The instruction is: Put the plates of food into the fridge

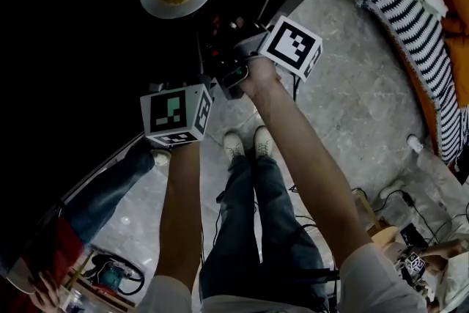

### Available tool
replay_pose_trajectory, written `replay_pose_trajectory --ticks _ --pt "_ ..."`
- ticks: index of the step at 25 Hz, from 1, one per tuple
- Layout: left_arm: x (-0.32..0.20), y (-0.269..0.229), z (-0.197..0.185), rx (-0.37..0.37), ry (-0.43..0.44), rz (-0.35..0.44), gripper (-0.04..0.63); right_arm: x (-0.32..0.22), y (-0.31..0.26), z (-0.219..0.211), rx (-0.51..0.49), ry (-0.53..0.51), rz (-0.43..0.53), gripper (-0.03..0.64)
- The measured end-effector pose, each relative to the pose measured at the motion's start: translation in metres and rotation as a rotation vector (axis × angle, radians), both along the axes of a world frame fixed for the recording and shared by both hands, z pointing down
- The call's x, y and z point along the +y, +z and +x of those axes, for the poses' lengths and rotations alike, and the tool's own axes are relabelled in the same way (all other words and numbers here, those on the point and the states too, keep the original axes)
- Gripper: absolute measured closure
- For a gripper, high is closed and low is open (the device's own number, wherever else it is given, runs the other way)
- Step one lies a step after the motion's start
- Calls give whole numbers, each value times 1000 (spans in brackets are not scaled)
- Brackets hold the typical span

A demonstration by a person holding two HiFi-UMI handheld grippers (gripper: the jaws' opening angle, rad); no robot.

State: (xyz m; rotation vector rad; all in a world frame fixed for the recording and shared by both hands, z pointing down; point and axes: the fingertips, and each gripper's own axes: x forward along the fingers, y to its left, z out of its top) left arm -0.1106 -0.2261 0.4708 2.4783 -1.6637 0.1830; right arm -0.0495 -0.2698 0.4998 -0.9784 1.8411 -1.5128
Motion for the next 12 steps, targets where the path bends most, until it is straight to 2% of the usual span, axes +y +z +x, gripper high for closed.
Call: replay_pose_trajectory --ticks 12 --pt "7 -7 -2 1 -17 4 589 12 -9 5 40 -10 28 607"
